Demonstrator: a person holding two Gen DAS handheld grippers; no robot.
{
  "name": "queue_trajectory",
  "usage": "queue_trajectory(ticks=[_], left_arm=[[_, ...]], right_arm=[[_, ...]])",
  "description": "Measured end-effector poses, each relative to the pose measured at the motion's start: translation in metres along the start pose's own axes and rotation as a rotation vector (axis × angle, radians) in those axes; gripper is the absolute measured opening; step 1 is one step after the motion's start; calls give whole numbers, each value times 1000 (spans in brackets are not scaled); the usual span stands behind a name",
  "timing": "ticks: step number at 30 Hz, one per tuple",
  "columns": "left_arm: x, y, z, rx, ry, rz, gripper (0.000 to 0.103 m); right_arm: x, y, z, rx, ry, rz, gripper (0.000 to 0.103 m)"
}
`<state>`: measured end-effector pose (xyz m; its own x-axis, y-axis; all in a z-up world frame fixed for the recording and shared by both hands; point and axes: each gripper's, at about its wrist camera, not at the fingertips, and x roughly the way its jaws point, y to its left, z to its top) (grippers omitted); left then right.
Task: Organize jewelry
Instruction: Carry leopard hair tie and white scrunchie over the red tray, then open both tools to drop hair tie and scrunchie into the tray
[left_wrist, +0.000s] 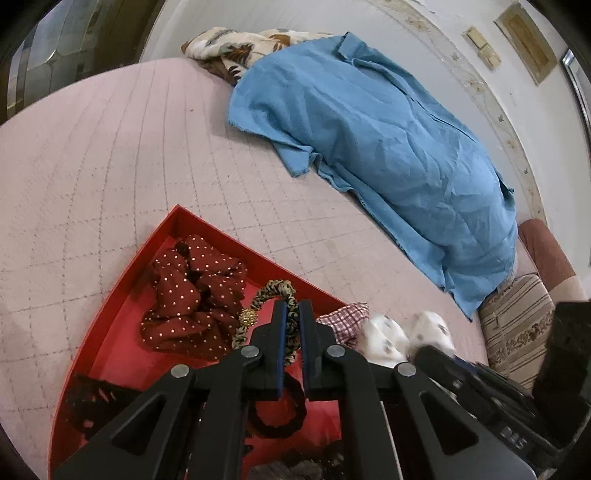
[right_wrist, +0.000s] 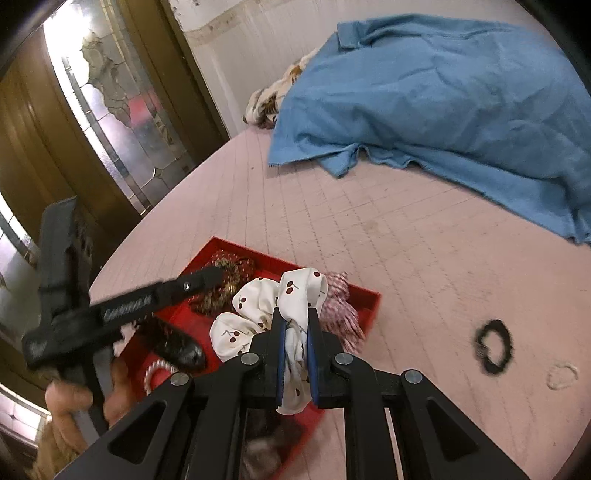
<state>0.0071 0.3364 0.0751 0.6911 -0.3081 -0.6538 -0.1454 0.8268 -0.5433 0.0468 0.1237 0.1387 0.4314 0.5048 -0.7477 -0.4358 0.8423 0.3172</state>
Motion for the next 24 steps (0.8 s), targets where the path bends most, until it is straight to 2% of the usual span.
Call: queue_trajectory(ticks=[10, 13, 15, 17, 19, 21, 24], left_arm=[[7, 14, 1, -49, -3, 2, 7], [7, 18, 0, -70, 7, -20, 18], [4, 20, -1, -85, 2, -37, 34], [0, 20, -1, -98, -13, -59, 43], [-5, 21, 0, -104, -27, -78, 47], [-8, 21, 0, -108, -37, -93, 52], [-14, 19, 0, -94, -59, -85, 53]], right_arm=[[62, -2, 12, 22, 76, -21, 11], [69, 0, 11, 16, 88, -32, 13], [70, 0, 10, 18, 89, -34, 13], [70, 0, 11, 19, 89, -35, 18], [68, 0, 11, 18, 88, -37, 26], [65, 1, 11, 16, 82, -40, 28], [60, 2, 11, 11, 75, -45, 31]])
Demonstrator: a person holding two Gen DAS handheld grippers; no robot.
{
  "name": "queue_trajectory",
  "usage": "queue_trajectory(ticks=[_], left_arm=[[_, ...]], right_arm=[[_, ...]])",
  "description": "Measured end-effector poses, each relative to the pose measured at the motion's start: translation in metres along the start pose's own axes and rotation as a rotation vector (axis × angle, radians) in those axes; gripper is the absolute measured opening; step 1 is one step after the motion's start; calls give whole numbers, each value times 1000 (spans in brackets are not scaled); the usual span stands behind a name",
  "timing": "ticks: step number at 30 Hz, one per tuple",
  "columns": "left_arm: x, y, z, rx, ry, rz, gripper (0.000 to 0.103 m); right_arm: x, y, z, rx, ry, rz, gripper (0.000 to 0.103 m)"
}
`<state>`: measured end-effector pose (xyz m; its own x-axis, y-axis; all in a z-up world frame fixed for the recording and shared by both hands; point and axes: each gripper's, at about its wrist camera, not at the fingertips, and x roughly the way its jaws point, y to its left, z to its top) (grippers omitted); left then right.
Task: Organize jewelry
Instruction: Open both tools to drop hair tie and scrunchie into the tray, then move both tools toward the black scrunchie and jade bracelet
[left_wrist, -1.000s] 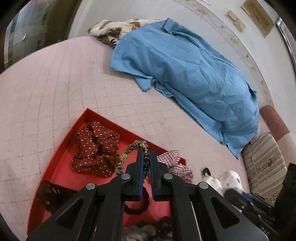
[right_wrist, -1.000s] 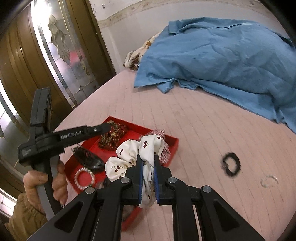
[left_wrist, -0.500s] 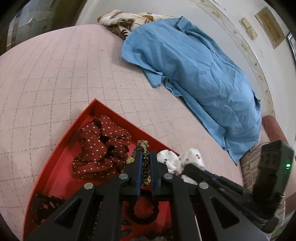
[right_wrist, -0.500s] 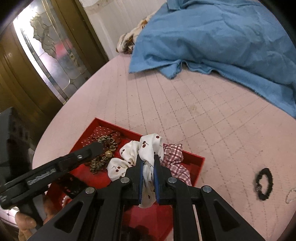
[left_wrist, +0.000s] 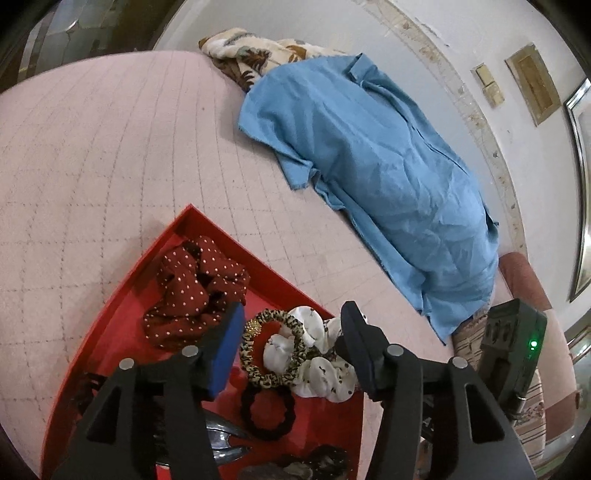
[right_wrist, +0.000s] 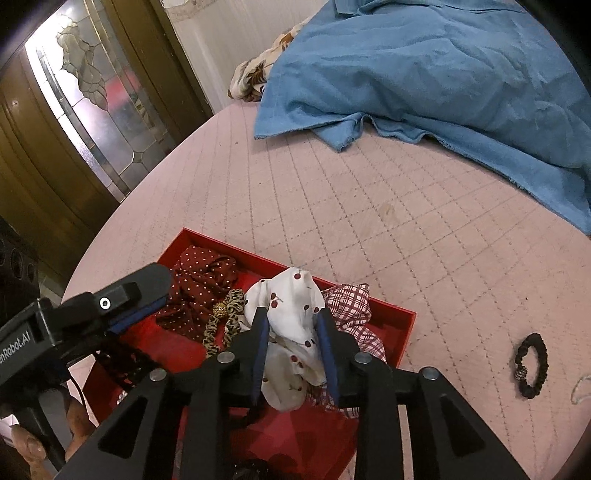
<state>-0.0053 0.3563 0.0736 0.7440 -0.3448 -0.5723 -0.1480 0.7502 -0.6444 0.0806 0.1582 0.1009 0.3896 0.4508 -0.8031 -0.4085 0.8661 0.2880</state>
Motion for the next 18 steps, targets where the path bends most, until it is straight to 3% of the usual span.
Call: queue_trajectory(ticks=[4, 10, 18], left_arm=[[-5, -7, -1, 33, -17, 11, 57], [-11, -23, -7, 140, -55, 99, 58], [-13, -32, -17, 212, -55, 175, 59]], right_arm=[[-10, 1, -3, -6, -16, -14, 41], [-39, -6, -9, 15, -50, -29, 46], [-92, -39, -59, 21, -59, -127, 51]])
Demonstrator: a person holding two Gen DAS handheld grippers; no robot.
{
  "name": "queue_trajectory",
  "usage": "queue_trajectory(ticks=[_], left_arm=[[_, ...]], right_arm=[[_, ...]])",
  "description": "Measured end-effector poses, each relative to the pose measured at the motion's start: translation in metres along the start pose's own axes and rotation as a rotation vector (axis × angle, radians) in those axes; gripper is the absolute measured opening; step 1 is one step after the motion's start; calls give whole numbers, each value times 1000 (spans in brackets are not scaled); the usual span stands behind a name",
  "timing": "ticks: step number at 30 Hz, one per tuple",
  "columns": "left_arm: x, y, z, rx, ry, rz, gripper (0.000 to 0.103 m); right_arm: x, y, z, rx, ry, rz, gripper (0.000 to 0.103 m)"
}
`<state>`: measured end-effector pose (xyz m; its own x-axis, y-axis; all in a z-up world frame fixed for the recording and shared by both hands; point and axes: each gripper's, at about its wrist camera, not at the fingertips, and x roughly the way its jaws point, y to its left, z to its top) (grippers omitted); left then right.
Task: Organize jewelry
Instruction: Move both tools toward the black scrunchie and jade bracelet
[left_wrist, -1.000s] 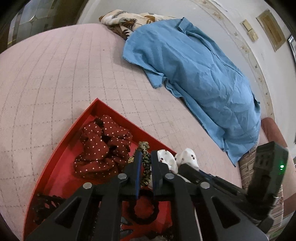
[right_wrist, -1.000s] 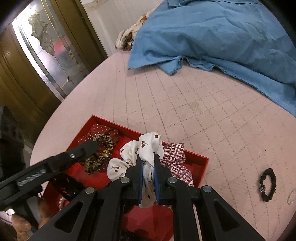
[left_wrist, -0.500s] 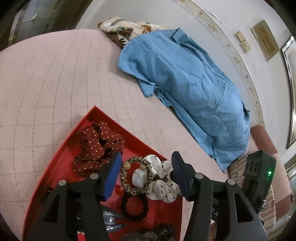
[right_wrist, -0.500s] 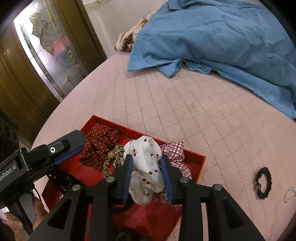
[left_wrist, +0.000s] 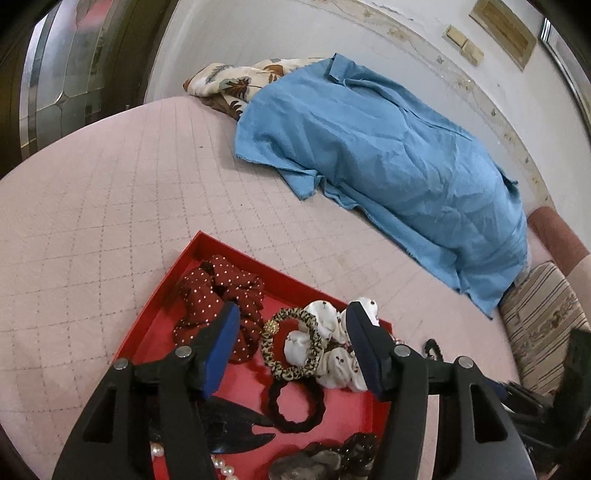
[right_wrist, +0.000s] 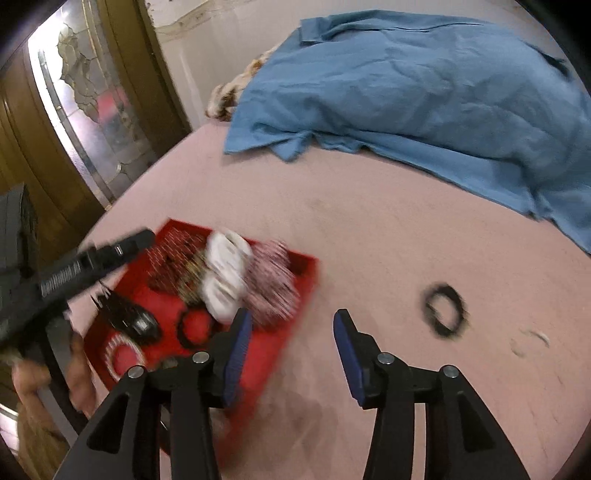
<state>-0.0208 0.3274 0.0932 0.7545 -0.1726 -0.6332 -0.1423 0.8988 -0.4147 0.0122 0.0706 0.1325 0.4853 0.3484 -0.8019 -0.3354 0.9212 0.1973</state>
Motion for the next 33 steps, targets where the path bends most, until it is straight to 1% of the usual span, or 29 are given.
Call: queue_trajectory(ticks=[2, 5, 8, 10, 14, 16, 19, 21, 24, 26, 33], left_arm=[[-1, -2, -2, 8, 3, 14, 60], [-4, -6, -6, 10, -1, 28, 60], [-12, -13, -12, 25, -35, 70, 60], [-20, -20, -17, 41, -63, 104, 60], [-37, -34, -34, 70, -93, 144, 61], [-46, -44, -46, 92, -94, 156, 61], [-62, -58, -57, 131, -107, 165, 63], [-74, -70, -65, 165, -123, 177, 72], [-91, -89, -75, 207, -142, 180, 80], [-96, -101, -80, 227, -137, 181, 82], [-106, -145, -93, 294, -101, 169, 82]], right_arm=[[-10, -14, -15, 5, 13, -39, 51], [-26, -45, -43, 40, 40, -95, 52], [-39, -73, -64, 88, 51, -136, 52], [-50, -93, -79, 125, 51, -165, 52], [-75, -129, -104, 182, 39, -210, 52], [-84, -142, -113, 202, 33, -222, 56], [-92, -157, -125, 236, 29, -228, 56], [-95, -165, -131, 268, 26, -217, 57], [-102, -171, -140, 302, 7, -197, 57], [-107, -173, -145, 312, -12, -188, 57], [-119, -187, -162, 357, -50, -155, 57]])
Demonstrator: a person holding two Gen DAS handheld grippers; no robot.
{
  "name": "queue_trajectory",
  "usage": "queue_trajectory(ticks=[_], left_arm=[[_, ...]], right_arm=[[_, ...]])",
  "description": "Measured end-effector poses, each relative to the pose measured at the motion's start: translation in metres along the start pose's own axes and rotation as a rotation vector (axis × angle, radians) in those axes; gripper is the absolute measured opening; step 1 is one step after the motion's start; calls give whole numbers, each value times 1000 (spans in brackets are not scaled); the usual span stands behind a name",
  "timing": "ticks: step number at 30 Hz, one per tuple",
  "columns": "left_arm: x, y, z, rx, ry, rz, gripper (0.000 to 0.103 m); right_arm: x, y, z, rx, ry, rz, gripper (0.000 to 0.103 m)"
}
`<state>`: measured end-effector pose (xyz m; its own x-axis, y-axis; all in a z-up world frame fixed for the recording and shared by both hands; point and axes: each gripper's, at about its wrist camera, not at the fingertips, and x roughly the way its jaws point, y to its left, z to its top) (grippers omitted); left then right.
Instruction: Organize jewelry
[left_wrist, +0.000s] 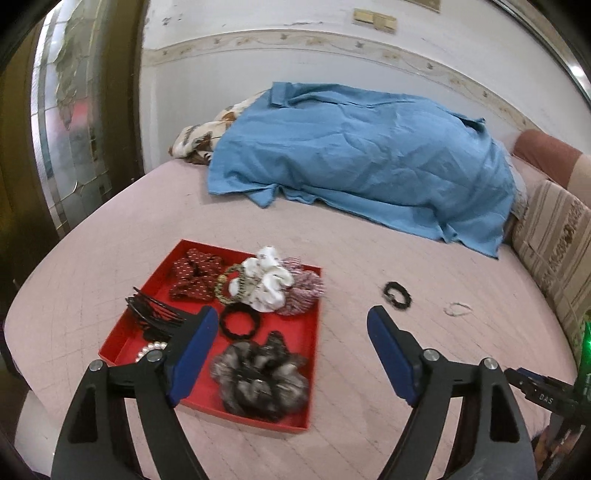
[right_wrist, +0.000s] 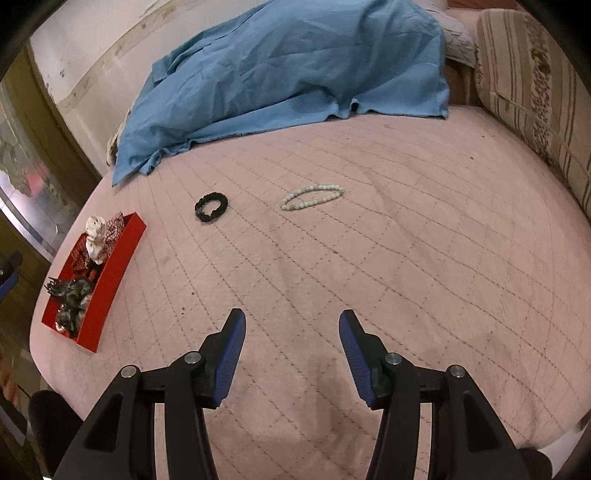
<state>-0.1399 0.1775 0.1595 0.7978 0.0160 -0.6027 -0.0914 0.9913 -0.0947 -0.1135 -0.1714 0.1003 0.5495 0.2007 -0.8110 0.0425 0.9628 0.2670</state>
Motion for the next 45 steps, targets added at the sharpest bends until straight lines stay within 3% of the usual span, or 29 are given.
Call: queue_trajectory(ticks=[10, 22, 28, 40, 45], left_arm=[[3, -53, 0, 28, 83, -89, 82], [64, -74, -4, -77, 275, -161, 82], [102, -96, 4, -55, 336, -192, 55], [204, -110, 21, -54, 395, -164, 53], [237, -115, 23, -45, 417, -170, 45]], right_arm=[[-7, -49, -9, 82, -24, 15, 60], [10, -82, -4, 100, -14, 19, 61], [28, -80, 19, 84, -22, 33, 61], [91, -68, 75, 58, -10, 86, 61], [113, -57, 89, 25, -10, 104, 57]])
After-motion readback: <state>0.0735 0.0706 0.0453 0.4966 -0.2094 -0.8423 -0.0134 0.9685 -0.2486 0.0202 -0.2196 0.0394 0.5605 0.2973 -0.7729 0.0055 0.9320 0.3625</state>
